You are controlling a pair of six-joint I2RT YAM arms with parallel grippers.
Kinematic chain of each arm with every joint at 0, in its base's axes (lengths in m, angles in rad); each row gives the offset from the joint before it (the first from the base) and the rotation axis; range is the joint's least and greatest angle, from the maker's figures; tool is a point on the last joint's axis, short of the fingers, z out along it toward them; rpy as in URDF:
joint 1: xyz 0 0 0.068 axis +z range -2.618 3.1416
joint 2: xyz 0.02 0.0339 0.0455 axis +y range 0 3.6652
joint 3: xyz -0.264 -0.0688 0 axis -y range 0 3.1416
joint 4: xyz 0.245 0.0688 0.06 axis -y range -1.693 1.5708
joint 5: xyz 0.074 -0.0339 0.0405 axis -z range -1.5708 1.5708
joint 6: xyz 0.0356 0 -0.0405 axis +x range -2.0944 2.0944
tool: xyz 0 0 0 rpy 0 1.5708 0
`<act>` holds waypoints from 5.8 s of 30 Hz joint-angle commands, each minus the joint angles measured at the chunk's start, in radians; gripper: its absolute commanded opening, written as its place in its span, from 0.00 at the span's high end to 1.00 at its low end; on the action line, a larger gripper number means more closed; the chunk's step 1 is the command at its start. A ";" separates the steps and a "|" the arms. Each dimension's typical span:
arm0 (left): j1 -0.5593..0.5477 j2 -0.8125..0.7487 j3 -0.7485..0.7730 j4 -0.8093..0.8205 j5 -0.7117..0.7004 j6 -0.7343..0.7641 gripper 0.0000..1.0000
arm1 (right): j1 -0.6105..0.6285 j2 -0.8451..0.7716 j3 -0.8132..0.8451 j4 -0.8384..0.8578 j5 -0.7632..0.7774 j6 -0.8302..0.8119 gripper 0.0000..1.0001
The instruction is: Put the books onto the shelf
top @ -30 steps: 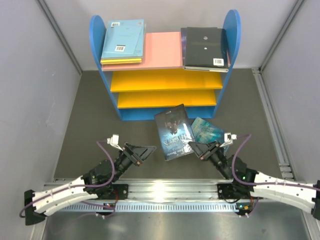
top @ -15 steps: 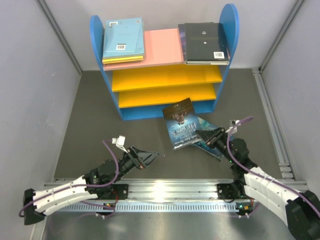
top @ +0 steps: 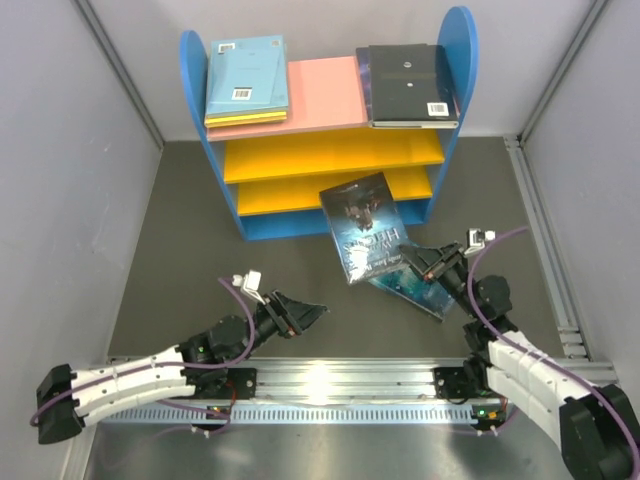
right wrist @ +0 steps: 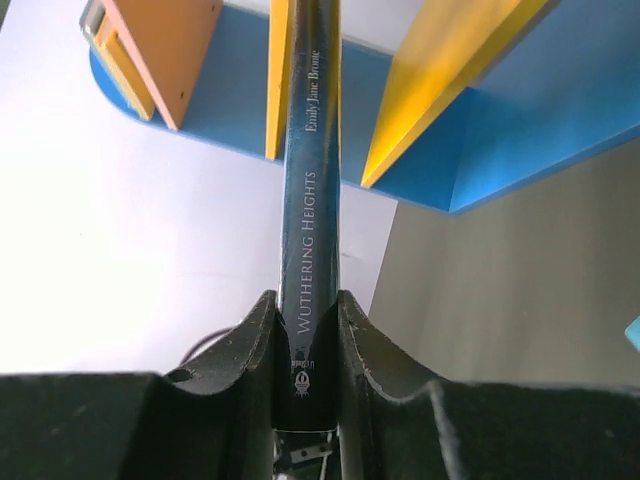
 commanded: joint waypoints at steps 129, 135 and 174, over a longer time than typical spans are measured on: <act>-0.008 0.799 0.092 0.354 0.121 0.091 0.15 | -0.542 0.481 0.377 -0.924 -0.085 -0.755 0.19; -0.008 0.839 0.113 0.352 0.095 0.086 0.14 | -0.478 0.306 0.196 -0.926 -0.154 -0.691 0.19; 0.161 1.531 0.676 0.458 0.563 0.166 0.10 | 0.028 0.692 0.191 -0.452 -0.074 -0.401 0.29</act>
